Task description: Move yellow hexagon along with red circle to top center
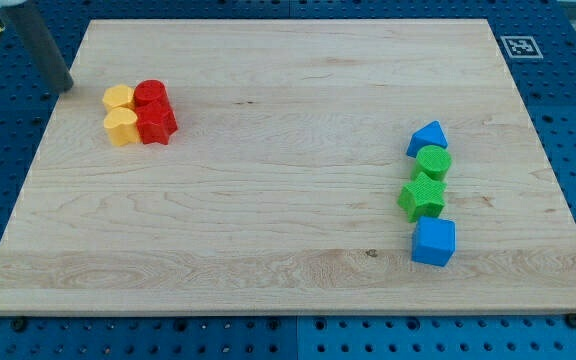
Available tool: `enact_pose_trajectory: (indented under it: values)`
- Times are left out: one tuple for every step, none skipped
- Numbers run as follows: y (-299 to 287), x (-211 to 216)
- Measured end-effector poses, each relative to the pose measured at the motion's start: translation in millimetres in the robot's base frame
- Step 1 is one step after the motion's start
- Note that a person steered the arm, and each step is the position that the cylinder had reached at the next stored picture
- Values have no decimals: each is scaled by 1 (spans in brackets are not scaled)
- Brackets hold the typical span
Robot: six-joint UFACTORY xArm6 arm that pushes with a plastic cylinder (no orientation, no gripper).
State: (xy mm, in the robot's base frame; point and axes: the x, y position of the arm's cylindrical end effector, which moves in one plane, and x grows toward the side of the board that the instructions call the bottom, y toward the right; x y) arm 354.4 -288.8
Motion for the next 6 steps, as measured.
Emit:
enact_pose_trajectory:
  values:
    - [12,24]
    - [18,24]
    - [62,24]
    - [104,24]
    - [140,15]
    - [173,-2]
